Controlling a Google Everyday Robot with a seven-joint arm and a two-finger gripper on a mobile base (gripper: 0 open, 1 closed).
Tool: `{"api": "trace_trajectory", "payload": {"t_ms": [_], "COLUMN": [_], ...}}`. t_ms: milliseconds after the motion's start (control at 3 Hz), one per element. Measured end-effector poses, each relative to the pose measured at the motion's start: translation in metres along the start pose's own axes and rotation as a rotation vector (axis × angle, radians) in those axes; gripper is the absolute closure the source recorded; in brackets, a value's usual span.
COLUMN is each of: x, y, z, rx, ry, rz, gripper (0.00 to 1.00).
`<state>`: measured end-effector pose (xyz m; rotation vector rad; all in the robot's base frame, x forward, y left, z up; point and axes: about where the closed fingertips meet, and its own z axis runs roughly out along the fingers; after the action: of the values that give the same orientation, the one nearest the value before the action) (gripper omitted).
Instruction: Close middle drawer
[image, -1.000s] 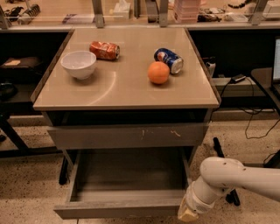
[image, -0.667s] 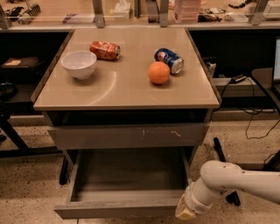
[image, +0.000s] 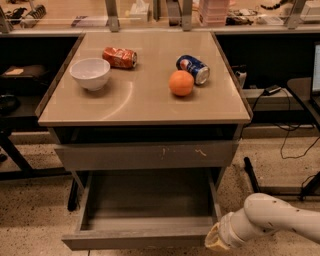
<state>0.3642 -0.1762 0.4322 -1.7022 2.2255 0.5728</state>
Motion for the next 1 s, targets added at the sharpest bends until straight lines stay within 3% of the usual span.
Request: {"api": "trace_trajectory", "payload": {"t_ms": [1000], "x": [0.0009], "y": [0.0010], "z": [0.0016], "rx": [-0.007], "ry": [-0.006], "rz": [0.001], "gripper": [0.12]}}
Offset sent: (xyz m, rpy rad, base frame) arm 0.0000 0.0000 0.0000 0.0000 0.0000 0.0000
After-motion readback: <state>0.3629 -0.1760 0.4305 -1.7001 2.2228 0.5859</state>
